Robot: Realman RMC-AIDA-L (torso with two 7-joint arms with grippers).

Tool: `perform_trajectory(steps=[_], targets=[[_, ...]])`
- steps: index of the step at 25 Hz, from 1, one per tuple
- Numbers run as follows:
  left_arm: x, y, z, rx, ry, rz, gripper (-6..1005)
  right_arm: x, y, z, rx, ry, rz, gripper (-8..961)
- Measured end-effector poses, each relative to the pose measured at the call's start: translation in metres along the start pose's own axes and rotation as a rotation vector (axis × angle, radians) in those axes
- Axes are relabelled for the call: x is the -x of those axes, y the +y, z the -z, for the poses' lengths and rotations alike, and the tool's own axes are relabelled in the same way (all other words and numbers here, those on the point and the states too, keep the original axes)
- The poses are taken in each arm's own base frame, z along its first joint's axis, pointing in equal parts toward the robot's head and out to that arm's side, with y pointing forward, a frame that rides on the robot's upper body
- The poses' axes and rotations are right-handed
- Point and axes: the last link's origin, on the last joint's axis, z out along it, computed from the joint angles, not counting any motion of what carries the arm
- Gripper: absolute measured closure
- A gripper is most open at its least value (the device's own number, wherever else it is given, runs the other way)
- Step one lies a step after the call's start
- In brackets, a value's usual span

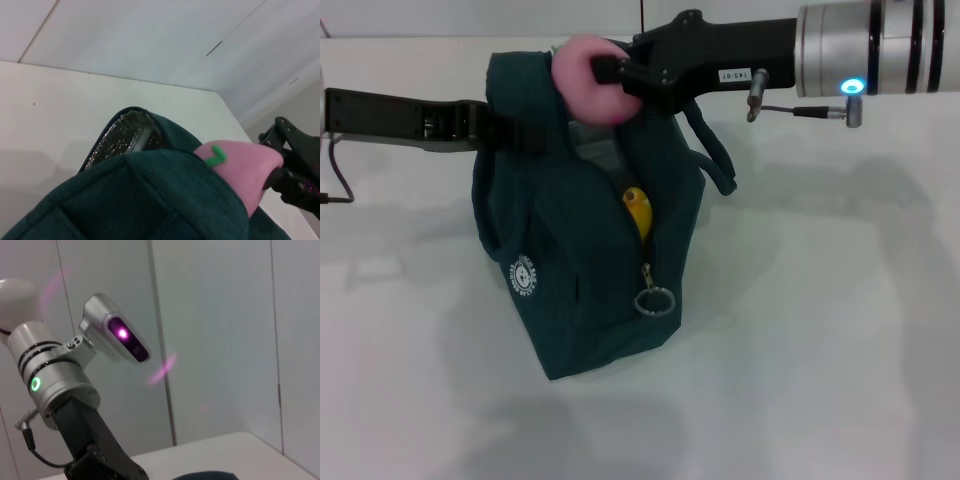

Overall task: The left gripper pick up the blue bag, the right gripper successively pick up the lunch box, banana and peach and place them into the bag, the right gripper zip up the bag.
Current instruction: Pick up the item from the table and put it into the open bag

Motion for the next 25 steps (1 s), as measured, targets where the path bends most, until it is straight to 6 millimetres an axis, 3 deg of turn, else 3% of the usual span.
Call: perform_trajectory(steps=[10,21,25], targets=[[0.001,-0.005,0.0,-0.008,0.003,0.016,965,-0.005,0.008,-0.002,0.032,0.01,-0.009,883],[0.001,-0.007,0.004,-0.016,0.015,0.02,965,-0.004,0.008,0.008,0.04,-0.019,-0.024,450],[0.001,-0.008,0.004,-0.018,0.016,0.02,965,-0.006,0.008,0.015,0.025,-0.027,-0.024,390]])
